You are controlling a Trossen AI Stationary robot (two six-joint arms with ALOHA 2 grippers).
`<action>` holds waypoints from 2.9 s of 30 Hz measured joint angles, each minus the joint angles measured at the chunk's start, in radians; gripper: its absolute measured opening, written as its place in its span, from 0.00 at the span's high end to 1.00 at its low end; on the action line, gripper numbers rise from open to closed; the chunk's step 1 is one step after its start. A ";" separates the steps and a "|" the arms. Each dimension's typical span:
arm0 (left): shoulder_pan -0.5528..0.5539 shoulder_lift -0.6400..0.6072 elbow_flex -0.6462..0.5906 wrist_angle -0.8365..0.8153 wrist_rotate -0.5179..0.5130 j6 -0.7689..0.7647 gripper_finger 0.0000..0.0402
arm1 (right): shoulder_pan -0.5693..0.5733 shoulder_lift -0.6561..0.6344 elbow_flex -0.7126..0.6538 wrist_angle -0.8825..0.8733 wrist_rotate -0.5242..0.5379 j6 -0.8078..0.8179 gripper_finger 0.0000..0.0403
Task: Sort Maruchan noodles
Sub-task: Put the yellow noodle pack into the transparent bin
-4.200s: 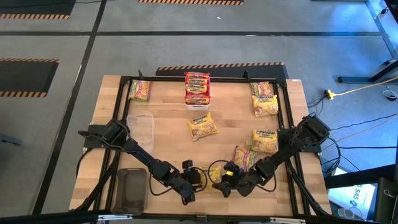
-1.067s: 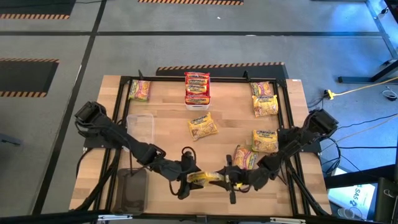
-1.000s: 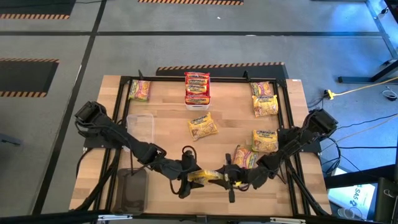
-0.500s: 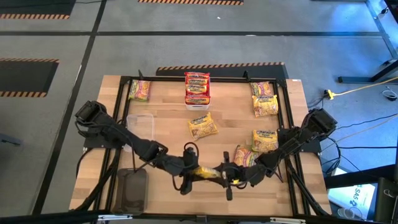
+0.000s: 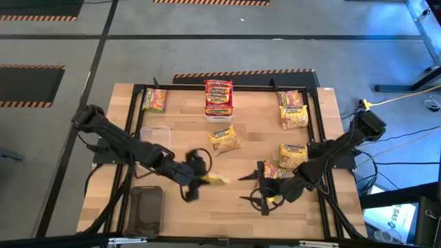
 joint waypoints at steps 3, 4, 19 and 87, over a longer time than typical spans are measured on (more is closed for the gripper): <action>0.042 -0.053 0.000 -0.172 0.003 0.000 0.68 | -0.034 -0.004 -0.004 -0.081 0.005 -0.026 0.31; 0.061 -0.075 -0.001 -0.250 0.005 0.000 0.68 | -0.046 -0.004 -0.004 -0.104 0.002 -0.029 0.31; 0.457 -0.237 -0.001 -0.985 0.036 0.149 0.69 | -0.214 0.036 -0.006 -0.203 -0.123 -0.054 0.38; 0.772 -0.229 -0.387 -0.509 0.214 0.644 0.57 | -0.211 0.037 -0.124 0.052 -0.224 -0.027 0.40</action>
